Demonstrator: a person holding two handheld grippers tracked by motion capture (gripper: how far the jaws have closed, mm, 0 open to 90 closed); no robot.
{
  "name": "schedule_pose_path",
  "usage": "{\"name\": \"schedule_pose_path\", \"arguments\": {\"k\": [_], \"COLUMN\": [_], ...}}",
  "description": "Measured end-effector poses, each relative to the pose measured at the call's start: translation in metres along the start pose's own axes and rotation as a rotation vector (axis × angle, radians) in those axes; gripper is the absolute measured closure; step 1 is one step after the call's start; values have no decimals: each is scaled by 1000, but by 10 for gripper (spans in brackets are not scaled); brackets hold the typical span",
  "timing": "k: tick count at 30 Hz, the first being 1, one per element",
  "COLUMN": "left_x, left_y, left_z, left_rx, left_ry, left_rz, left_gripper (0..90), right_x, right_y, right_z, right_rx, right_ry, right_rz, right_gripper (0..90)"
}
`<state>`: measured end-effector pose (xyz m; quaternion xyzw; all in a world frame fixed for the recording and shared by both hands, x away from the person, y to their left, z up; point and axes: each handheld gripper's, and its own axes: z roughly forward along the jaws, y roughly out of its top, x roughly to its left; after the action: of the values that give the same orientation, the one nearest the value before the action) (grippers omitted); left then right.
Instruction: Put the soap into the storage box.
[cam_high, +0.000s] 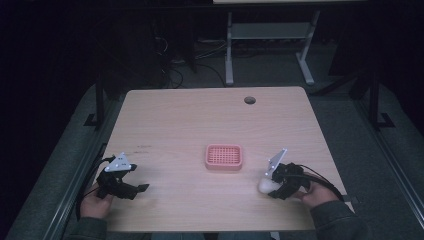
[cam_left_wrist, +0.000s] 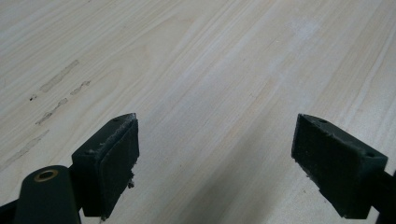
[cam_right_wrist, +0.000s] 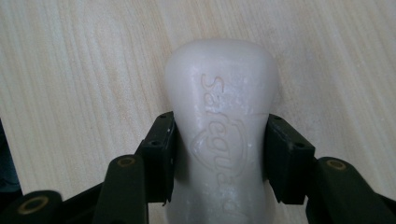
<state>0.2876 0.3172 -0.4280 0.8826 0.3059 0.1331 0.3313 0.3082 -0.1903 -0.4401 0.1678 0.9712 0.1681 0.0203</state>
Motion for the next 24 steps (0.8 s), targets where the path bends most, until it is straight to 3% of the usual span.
{"name": "schedule_pose_path", "arguments": {"k": [24], "left_x": [1], "left_y": [1], "left_z": [-1], "left_rx": [-1], "left_ry": [2], "left_rz": [13], "left_gripper": [149], "right_x": [-9], "right_y": [25], "right_z": [-17], "right_rx": [-35], "right_ry": [-6], "right_rz": [-30], "right_gripper": [493]}}
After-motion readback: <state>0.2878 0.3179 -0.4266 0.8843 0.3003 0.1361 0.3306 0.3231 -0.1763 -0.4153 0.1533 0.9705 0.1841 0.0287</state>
